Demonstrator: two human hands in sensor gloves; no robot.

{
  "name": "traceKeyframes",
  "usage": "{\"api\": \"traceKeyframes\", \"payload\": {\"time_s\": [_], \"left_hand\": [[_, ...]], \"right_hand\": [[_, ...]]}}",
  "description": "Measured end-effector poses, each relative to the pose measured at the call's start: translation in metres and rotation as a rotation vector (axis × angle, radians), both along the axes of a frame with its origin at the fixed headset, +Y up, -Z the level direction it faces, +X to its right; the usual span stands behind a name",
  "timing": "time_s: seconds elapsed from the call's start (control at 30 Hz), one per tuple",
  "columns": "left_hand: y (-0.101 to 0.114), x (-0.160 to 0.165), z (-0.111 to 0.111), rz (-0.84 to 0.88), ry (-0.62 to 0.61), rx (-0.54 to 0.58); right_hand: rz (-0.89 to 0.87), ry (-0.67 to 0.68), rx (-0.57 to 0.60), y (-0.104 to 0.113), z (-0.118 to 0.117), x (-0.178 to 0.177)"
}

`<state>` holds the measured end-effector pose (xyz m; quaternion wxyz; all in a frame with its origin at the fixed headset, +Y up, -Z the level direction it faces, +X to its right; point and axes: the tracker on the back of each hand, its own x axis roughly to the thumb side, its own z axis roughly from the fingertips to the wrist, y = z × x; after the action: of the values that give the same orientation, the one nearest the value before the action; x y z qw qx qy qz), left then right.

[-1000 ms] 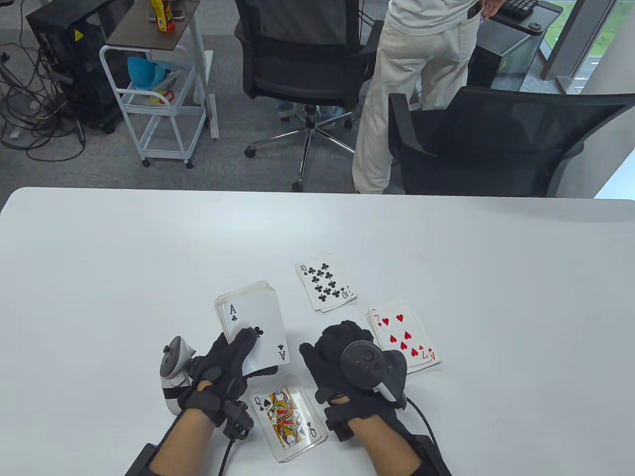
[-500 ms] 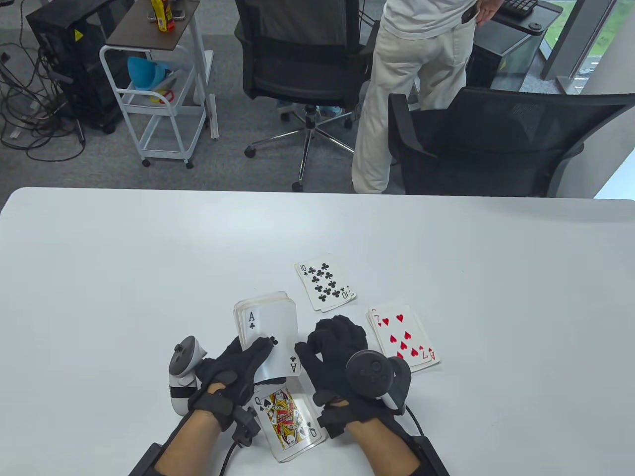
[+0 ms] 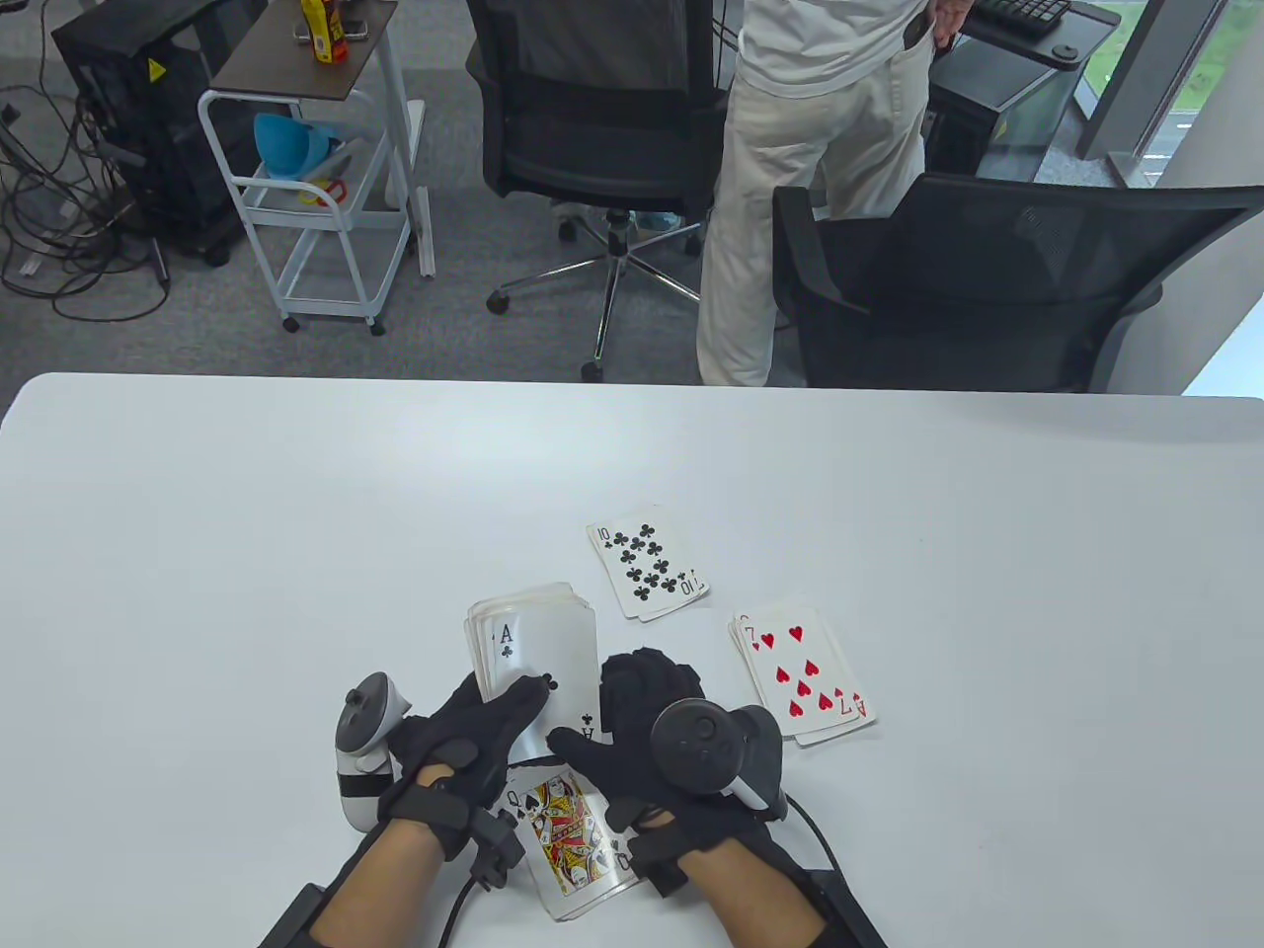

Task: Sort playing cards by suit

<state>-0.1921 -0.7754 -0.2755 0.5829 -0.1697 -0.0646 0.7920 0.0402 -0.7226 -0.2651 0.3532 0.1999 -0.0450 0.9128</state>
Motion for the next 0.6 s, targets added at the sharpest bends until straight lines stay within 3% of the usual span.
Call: {"api": "traceKeyframes", "payload": {"time_s": [0.13,0.33,0.6], "left_hand": [[-0.003,0.003,0.001,0.068,-0.006,-0.024],[-0.003,0.005,0.001,0.079,-0.028,-0.02],[-0.002,0.001,-0.002,0.07,-0.037,-0.021]], "right_hand": [[-0.114,-0.027,0.035,0.002,0.001,0.004],[-0.144,-0.079,0.124,0.006,0.001,0.011],[-0.18,-0.089,-0.015,-0.002,-0.011,0.02]]}}
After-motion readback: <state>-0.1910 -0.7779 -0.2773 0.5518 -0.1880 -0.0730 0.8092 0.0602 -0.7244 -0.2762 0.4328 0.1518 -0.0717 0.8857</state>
